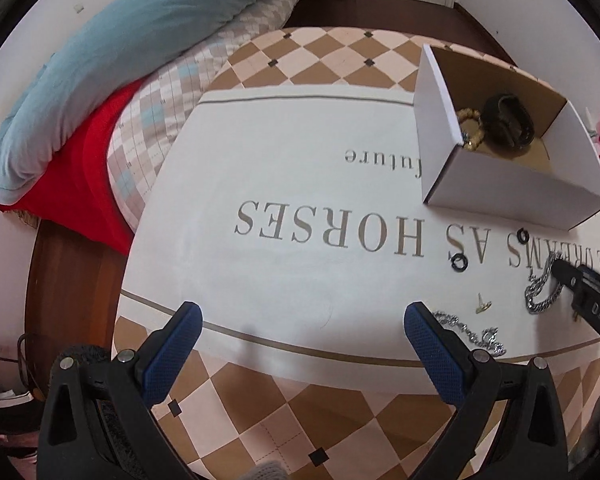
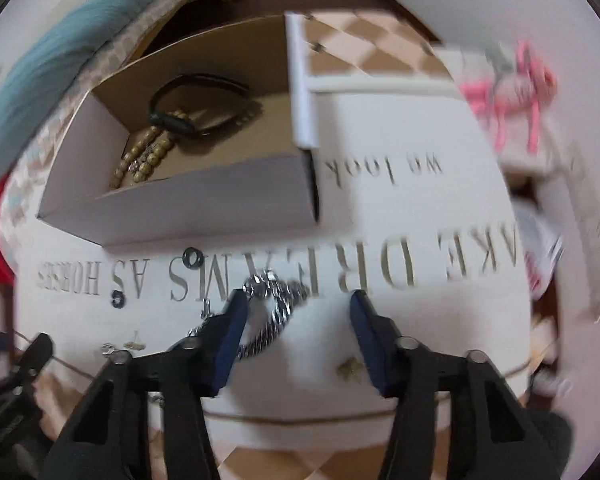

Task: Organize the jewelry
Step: 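Grasp the silver chain bracelet with the right tool while the left tool grasps the silver necklace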

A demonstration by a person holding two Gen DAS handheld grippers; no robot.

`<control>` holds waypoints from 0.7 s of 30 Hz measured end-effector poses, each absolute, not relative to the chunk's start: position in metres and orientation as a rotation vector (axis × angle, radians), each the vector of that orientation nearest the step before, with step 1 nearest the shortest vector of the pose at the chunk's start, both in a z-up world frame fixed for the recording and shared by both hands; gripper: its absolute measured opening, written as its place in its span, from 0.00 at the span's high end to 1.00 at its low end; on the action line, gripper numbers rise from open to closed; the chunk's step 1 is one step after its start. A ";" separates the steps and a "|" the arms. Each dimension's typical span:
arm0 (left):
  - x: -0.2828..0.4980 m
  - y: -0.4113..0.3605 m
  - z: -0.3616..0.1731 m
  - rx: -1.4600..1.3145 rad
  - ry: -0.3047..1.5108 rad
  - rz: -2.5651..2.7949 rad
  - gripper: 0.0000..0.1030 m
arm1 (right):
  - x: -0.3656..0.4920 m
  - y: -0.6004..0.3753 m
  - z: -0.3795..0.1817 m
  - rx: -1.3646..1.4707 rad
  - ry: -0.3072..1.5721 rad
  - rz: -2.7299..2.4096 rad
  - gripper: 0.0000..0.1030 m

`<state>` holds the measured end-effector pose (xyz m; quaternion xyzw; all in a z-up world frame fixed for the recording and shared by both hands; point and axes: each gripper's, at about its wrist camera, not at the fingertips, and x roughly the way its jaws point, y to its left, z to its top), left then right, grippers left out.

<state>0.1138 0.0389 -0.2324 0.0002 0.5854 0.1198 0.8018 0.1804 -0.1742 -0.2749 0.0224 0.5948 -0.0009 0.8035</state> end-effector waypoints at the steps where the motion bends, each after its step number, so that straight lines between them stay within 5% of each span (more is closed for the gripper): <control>1: 0.114 0.040 -0.235 0.000 1.262 0.254 0.00 | 0.181 -0.172 -0.275 0.035 1.270 0.003 0.79; 3: 0.112 0.041 -0.239 -0.008 1.276 0.242 0.00 | 0.181 -0.166 -0.275 0.012 1.255 0.006 0.86; 13: 0.087 0.002 -0.242 -0.005 1.291 0.051 0.01 | 0.138 -0.182 -0.253 0.162 1.222 0.082 0.87; 16: 0.084 -0.022 -0.244 0.029 1.279 -0.024 0.10 | 0.124 -0.194 -0.251 0.197 1.225 0.065 0.87; 21: 0.089 -0.053 -0.249 0.080 1.274 -0.081 0.11 | 0.109 -0.210 -0.257 0.223 1.237 0.026 0.87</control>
